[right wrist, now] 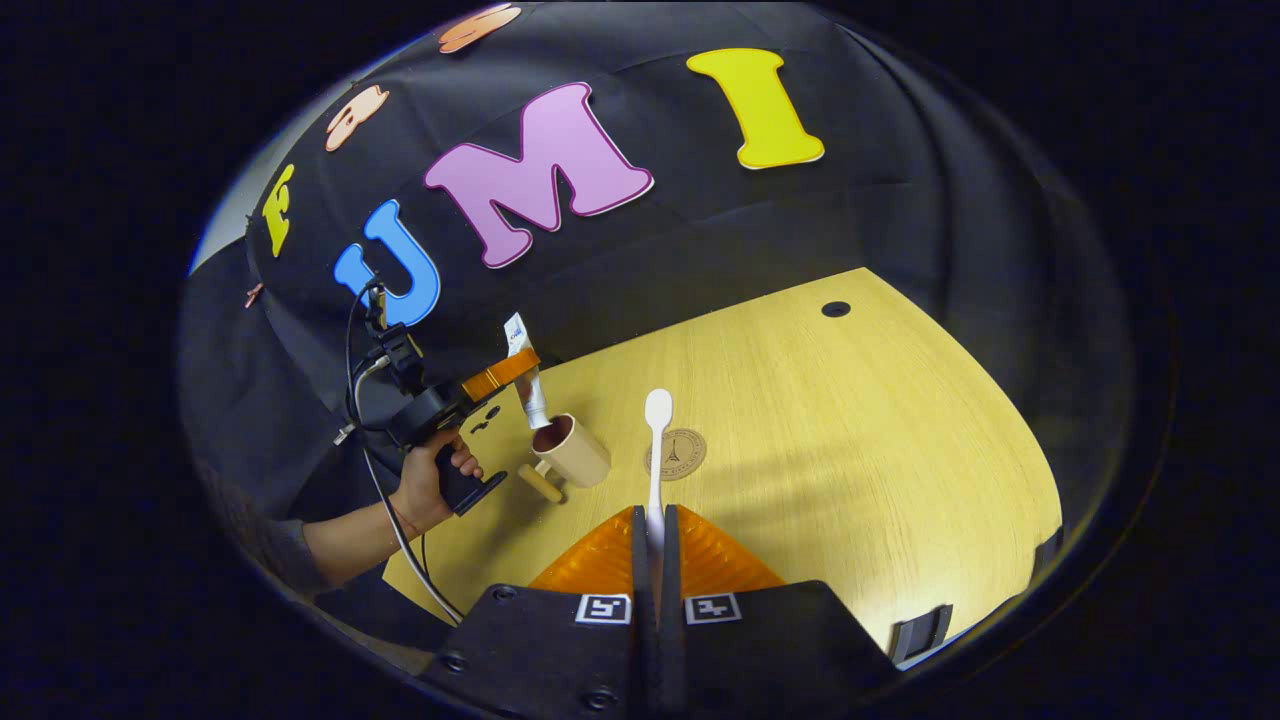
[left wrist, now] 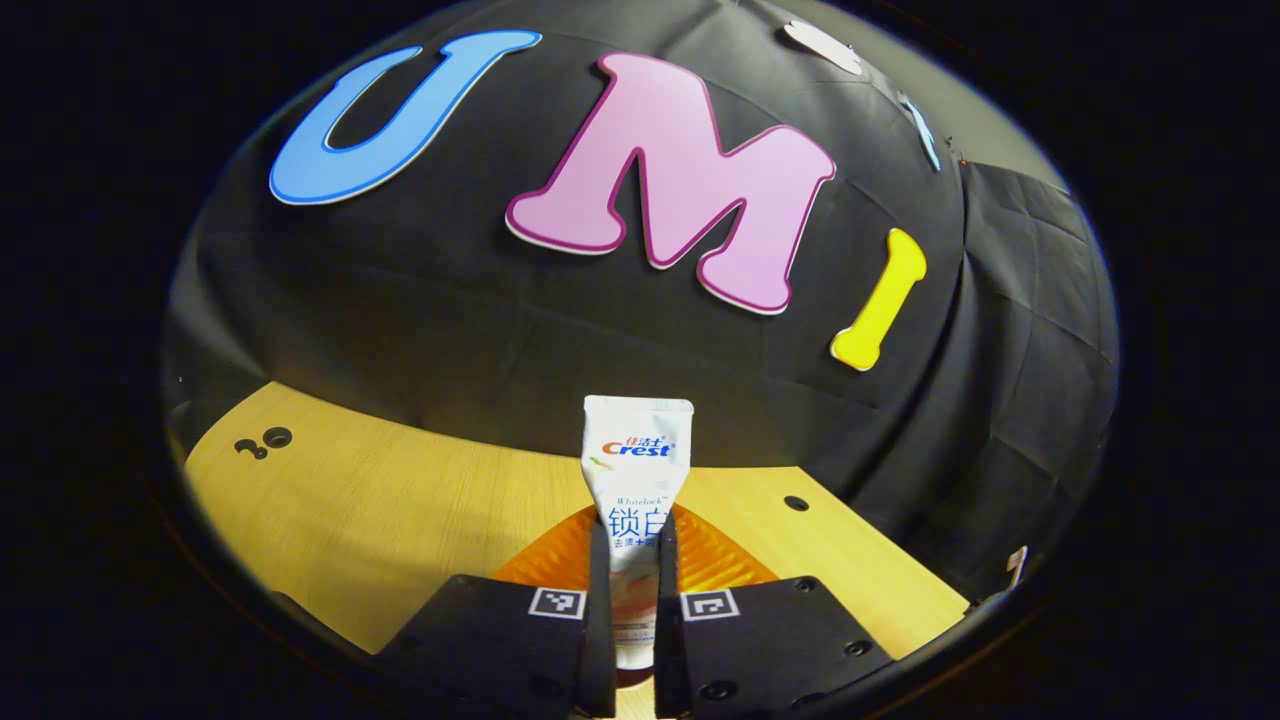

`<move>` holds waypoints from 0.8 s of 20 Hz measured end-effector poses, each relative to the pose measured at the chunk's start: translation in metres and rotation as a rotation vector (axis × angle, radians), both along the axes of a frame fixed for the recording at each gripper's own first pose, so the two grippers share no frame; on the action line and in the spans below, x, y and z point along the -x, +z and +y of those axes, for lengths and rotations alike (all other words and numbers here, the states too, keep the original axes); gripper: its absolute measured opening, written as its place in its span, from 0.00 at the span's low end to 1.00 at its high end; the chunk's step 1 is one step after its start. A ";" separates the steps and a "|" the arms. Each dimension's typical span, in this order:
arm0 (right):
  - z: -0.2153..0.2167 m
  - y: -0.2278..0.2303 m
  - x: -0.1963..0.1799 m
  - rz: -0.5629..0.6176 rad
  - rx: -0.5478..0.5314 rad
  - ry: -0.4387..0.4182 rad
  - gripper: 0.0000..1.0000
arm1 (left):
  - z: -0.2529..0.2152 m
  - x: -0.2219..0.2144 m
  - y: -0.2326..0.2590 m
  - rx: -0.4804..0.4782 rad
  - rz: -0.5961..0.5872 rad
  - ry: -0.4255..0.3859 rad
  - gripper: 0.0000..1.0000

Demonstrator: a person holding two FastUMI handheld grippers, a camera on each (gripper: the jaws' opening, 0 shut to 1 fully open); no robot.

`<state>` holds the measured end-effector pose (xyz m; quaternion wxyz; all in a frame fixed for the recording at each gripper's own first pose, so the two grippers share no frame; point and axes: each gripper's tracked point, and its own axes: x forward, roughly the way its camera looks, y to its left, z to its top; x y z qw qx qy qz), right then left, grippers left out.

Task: Put the toothbrush and toothpaste on the desktop into the cup, then pick up the cup and place it on the coaster on the desktop.

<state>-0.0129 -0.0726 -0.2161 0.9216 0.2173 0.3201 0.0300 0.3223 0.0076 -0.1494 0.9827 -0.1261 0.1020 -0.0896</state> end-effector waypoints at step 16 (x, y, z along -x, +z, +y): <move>-0.003 -0.002 0.008 -0.011 -0.008 -0.063 0.05 | -0.007 0.013 -0.061 -0.069 0.162 -0.045 0.42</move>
